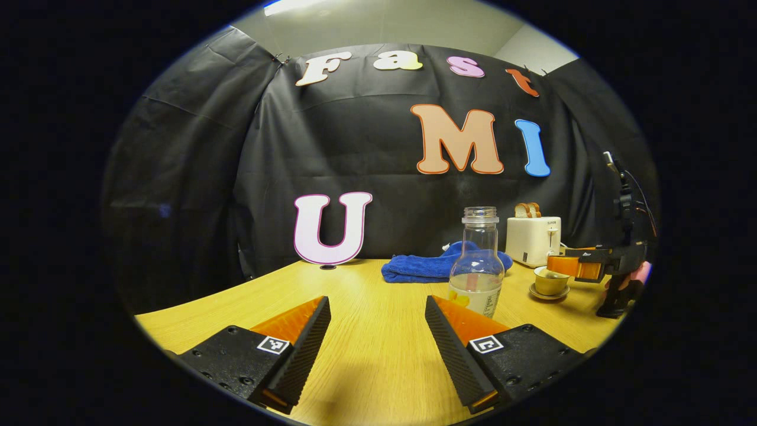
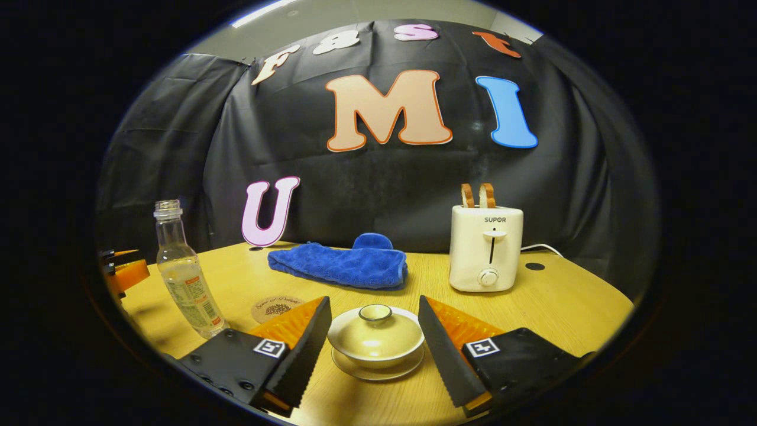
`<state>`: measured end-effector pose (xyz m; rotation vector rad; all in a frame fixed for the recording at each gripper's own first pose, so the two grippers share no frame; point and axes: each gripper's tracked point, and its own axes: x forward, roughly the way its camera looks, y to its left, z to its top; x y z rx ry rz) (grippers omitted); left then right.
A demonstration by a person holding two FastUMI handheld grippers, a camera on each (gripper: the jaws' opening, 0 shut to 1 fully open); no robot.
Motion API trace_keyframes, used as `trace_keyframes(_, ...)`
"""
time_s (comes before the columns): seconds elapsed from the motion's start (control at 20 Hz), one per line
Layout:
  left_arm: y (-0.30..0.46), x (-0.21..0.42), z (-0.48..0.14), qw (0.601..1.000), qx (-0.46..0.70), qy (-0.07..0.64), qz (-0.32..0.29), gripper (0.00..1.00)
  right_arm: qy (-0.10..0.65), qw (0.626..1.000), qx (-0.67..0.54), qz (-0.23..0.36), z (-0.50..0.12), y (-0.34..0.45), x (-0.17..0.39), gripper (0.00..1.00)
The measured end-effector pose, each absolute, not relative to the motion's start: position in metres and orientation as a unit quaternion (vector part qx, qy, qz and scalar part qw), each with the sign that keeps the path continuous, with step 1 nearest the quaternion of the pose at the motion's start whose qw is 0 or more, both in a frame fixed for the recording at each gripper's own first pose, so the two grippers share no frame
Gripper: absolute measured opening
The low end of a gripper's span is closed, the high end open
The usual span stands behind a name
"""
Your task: Open the teacup lid with one hand, grasp the water bottle and pour water into the teacup with the other hand; after pouring, place the water bottle on the coaster and then close the teacup lid.
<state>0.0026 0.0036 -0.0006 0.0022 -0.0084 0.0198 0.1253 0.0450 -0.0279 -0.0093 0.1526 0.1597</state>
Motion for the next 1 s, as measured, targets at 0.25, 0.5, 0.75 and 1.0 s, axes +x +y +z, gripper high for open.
trace_keyframes(0.25, 0.004, 0.002, -0.002, 1.0, 0.001, -0.004, 0.01, 0.94, 0.082, 0.994, -0.008, 0.072, -0.029, 0.043, 0.136, 0.59)
trace_keyframes(0.5, 0.002, 0.003, -0.001, 1.0, 0.001, -0.004, 0.006, 0.94, 0.09, 0.993, -0.015, 0.078, -0.032, 0.046, 0.138, 0.39)
trace_keyframes(0.75, 0.003, 0.003, -0.002, 1.0, 0.001, -0.005, 0.006, 0.94, 0.089, 0.993, -0.01, 0.081, -0.032, 0.046, 0.138, 0.29)
trace_keyframes(1.0, 0.003, 0.003, -0.002, 1.0, 0.001, -0.004, 0.006, 0.94, 0.057, 0.995, -0.01, 0.077, -0.022, 0.043, 0.133, 0.29)
